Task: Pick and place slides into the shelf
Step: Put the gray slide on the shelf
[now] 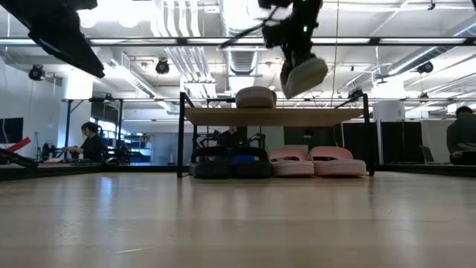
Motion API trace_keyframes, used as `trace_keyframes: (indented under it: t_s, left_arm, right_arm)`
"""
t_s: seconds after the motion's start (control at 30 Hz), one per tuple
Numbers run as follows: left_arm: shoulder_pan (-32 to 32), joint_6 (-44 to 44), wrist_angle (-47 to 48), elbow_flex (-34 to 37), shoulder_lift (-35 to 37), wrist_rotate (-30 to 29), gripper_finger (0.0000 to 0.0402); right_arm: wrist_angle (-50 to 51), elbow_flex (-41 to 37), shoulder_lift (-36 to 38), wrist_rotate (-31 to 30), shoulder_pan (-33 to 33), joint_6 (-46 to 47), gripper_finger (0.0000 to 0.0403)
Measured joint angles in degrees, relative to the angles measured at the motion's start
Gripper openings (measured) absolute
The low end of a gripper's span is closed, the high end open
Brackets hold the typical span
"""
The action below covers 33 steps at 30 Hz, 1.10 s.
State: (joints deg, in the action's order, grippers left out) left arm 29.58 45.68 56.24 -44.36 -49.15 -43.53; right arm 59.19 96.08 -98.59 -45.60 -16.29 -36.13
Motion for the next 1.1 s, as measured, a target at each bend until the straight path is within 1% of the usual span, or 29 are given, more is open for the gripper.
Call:
trace_keyframes:
  t_s: [0.1, 0.23, 0.4, 0.53, 0.7, 0.9, 1.0, 1.1]
  left_arm:
    - [0.0, 3.1, 0.2, 0.0, 0.1, -0.1, 0.0251]
    - [-0.1, 3.4, 0.3, 0.0, 0.1, -0.8, 0.0251]
    - [-0.1, 3.5, 0.3, 0.0, -0.4, -1.0, 0.0251]
    - [-0.6, 3.5, 0.3, 0.0, -0.9, -1.1, 0.0251]
    - [-1.0, 3.5, 0.3, 0.0, -1.1, -2.0, 0.0251]
    - [-1.5, 3.5, 0.3, 0.0, -1.1, -2.0, 0.0251]
    - [-1.5, 3.5, 0.3, 0.0, -1.1, -2.0, 0.0251]
    - [-1.5, 3.5, 0.3, 0.0, -1.1, -2.0, 0.0251]
  right_arm:
    - [-5.4, -2.9, -0.1, 2.0, -3.7, -3.6, 0.0015]
    - [-7.7, -5.2, -0.1, 7.9, -7.2, -4.0, 0.0015]
    - [-14.0, -6.3, -0.1, 11.5, -8.0, -6.2, 0.0015]
    - [-15.5, -6.3, -0.1, 15.7, -8.0, -7.0, 0.0015]
    - [-15.1, -7.5, -0.2, 16.0, -8.0, -6.6, 0.0015]
    - [-15.9, -7.8, -0.2, 17.2, -8.3, -8.7, 0.0017]
    - [-16.2, -7.8, -0.2, 17.6, -8.8, -7.8, 0.0032]
    - [-16.2, -7.8, -0.2, 18.6, -9.3, -6.6, 0.0061]
